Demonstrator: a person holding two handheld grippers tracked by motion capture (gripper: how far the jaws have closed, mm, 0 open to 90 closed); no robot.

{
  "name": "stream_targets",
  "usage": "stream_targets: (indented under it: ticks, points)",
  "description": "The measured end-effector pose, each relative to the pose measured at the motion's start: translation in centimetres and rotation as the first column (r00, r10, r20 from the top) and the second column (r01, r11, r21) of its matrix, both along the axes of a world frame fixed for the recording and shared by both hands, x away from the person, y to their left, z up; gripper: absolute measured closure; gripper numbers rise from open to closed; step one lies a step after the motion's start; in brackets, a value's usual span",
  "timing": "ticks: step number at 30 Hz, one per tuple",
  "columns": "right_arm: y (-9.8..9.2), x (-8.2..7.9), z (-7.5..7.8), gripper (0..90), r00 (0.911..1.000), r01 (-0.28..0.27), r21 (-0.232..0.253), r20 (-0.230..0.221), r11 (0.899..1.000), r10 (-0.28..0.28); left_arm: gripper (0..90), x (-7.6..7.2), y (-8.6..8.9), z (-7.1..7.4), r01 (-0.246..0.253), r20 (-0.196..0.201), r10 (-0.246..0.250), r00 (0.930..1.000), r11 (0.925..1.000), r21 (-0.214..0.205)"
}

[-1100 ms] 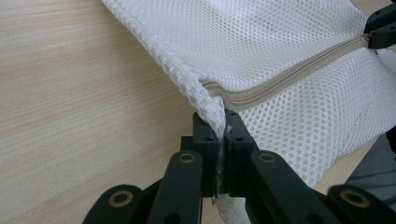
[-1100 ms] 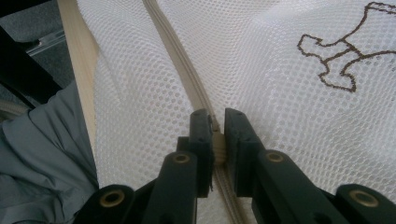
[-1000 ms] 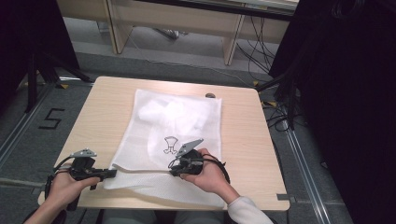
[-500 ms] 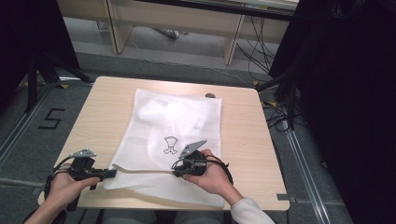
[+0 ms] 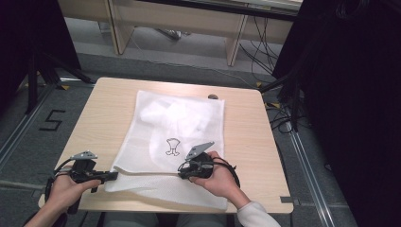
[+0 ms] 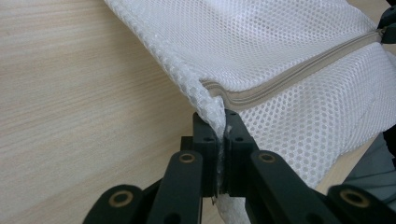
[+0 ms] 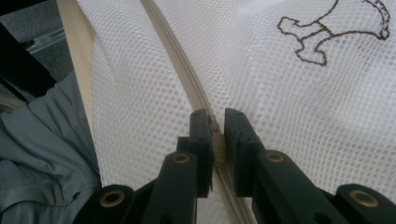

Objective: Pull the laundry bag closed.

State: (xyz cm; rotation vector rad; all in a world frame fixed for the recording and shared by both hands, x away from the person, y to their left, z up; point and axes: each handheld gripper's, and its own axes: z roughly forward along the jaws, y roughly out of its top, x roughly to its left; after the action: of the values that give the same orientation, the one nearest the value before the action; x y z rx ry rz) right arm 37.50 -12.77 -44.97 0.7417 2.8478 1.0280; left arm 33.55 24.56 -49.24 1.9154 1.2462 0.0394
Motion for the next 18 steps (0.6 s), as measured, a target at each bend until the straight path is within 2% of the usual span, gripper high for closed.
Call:
stream_targets:
  ticks: [18]
  points:
    - [-1.2, -0.3, 0.0, 82.7, 1.0000, 0.007, -0.003, -0.001, 1.000, -0.007, 85.6, 0.0, 0.0, 0.0, -0.002, 0.000, 0.002, 1.0000, 1.0000, 0.003]
